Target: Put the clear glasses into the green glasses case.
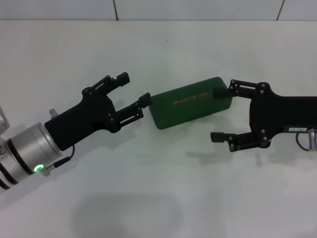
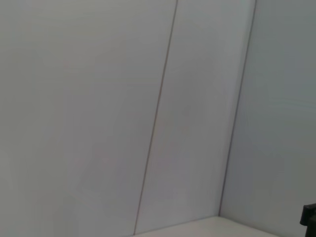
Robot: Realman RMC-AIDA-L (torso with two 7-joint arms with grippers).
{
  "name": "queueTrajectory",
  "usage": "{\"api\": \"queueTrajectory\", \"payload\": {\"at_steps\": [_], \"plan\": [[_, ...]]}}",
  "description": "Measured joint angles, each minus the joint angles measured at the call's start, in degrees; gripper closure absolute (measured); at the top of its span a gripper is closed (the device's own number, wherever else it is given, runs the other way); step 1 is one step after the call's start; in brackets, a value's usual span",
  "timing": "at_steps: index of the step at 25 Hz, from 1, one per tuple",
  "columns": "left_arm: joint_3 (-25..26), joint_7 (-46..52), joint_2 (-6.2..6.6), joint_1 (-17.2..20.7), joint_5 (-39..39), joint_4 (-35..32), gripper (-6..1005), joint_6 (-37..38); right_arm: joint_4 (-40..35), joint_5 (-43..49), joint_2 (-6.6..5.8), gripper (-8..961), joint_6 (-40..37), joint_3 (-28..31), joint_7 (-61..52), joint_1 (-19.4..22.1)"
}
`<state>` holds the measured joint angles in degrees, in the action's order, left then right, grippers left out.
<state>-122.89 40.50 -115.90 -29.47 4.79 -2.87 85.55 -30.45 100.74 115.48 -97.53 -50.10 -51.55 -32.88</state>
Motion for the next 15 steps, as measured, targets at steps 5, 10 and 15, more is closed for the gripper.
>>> {"api": "queueTrajectory", "payload": {"at_steps": [5,10,15], "plan": [[0.02,-0.09,0.36,-0.03,1.31,0.03,174,0.07,0.04,0.13,0.08,67,0.36,-0.42,1.29,0.02],[0.02,-1.28,0.47,0.7,3.41,0.14,174,0.26,0.0,0.14,0.01,67,0.31,-0.85,1.65,-0.21],[0.02,-3.69,0.74,1.14,7.75,0.15,174,2.5,-1.15,0.24,-0.36,67,0.56,-4.05,1.67,-0.21]]}}
